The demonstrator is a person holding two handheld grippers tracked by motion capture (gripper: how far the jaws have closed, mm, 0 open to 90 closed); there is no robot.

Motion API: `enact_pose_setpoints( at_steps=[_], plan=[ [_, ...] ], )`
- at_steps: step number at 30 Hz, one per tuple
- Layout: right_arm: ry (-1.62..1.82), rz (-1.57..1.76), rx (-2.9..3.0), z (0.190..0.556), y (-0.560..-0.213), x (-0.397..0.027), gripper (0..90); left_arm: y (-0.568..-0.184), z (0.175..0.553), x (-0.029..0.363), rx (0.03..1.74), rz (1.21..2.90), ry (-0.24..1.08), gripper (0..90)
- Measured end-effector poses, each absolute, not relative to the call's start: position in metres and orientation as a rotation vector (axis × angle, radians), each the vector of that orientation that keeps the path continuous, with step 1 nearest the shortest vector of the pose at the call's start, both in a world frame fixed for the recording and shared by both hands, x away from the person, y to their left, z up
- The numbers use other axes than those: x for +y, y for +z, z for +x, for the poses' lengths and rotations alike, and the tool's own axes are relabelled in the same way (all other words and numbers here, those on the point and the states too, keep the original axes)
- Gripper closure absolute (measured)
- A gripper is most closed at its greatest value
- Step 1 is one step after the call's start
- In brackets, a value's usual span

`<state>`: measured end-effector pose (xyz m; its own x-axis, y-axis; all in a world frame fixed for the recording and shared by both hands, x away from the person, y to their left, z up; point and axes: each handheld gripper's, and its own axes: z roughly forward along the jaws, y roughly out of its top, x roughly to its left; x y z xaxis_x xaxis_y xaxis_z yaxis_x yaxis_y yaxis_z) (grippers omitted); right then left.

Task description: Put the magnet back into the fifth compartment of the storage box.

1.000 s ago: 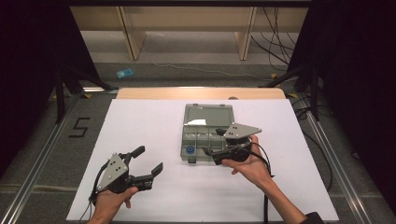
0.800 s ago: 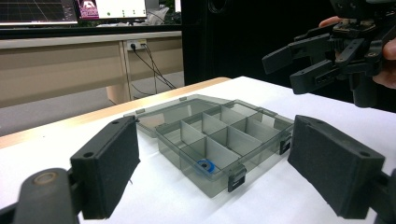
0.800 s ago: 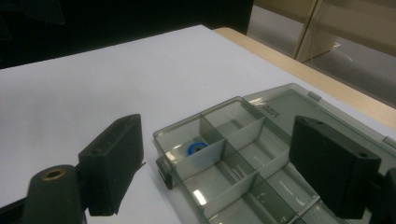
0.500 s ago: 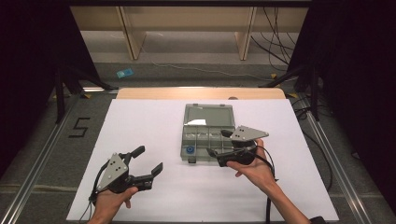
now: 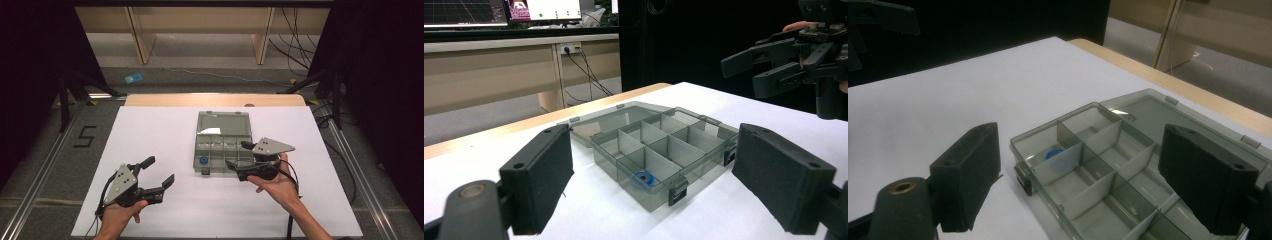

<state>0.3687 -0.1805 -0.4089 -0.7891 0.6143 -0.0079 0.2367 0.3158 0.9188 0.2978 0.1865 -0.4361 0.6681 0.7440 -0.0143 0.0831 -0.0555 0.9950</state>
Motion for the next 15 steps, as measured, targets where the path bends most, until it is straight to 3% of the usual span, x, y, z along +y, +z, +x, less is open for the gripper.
enact_pose_setpoints(
  at_steps=[15],
  plan=[
    [1.546,0.798,2.151,0.350,-0.414,-0.196,17.3,-0.436,0.298,0.187,0.710,1.553,0.620,15.6]
  ],
)
